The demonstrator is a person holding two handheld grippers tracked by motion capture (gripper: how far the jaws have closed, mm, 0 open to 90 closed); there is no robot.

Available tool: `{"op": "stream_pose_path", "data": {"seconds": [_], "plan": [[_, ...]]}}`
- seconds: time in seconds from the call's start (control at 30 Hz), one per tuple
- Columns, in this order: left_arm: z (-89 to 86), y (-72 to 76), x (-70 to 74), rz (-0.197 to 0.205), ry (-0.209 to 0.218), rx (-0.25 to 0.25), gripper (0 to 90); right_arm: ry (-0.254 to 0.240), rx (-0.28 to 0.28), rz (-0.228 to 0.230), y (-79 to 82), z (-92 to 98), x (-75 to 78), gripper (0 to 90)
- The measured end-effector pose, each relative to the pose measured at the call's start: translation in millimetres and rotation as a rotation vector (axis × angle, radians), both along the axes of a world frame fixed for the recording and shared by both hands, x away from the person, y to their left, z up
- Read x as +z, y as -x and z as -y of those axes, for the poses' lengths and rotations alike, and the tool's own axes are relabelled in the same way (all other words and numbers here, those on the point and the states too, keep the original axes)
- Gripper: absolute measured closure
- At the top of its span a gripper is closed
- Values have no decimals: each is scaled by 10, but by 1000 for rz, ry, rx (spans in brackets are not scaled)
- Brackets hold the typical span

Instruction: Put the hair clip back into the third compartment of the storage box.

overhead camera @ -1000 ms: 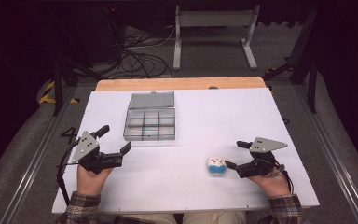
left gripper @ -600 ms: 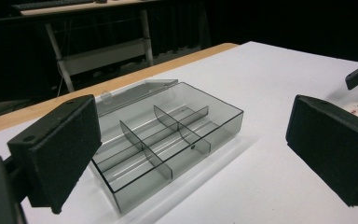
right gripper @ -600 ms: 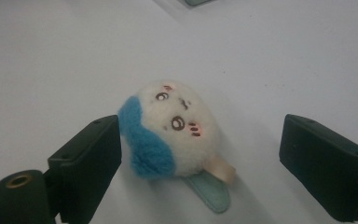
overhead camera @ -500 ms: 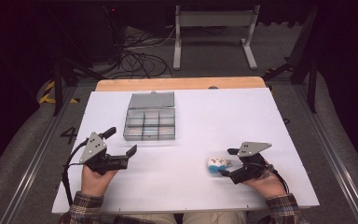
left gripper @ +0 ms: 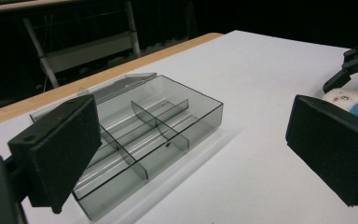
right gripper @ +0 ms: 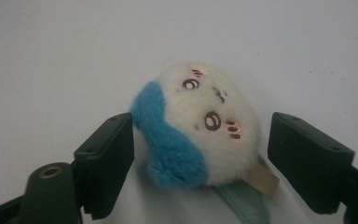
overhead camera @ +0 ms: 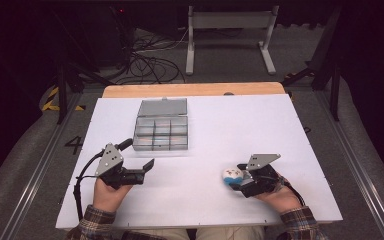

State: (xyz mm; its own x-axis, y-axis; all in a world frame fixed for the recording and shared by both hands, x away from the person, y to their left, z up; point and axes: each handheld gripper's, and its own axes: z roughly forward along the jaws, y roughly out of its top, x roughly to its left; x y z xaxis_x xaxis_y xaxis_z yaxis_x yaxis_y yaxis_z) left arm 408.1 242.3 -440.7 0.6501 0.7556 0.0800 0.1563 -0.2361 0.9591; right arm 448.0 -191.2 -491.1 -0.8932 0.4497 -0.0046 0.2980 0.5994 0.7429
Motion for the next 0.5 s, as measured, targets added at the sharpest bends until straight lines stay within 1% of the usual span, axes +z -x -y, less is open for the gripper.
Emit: {"op": "stream_pose_path", "data": {"seconds": [0.03, 0.07, 0.1, 0.13, 0.17, 0.33, 0.37, 0.4, 0.43, 0.5], "plan": [[16, 1, -6, -3, 3, -5, 38, 0, 0, 0, 0, 0, 0, 277], [29, 0, -10, -3, -2, -9, 38, -5, 7, -1, 2, -2, 2, 350], [45, 0, -14, -3, -5, -12, 38, -5, 7, -1, 2, -2, 2, 350], [57, 1, -15, -4, -14, -17, 38, -9, 11, 7, 7, -3, 5, 386], [75, 4, -20, -5, -14, -19, 38, -9, 9, 21, 12, -6, 10, 402], [150, 9, -36, -4, -32, -33, 38, -24, -3, 27, 6, -15, 24, 428], [168, 11, -41, -6, -29, -35, 39, -31, -5, 27, 7, -16, 30, 430], [180, 9, -43, -5, -40, -42, 42, -46, -12, 29, 7, -13, 45, 432], [204, 12, -53, -10, -35, -47, 46, -54, -18, 31, 9, -10, 55, 433], [250, 7, -68, -20, -45, -62, 50, -64, -32, 33, 13, -6, 81, 434]]}}
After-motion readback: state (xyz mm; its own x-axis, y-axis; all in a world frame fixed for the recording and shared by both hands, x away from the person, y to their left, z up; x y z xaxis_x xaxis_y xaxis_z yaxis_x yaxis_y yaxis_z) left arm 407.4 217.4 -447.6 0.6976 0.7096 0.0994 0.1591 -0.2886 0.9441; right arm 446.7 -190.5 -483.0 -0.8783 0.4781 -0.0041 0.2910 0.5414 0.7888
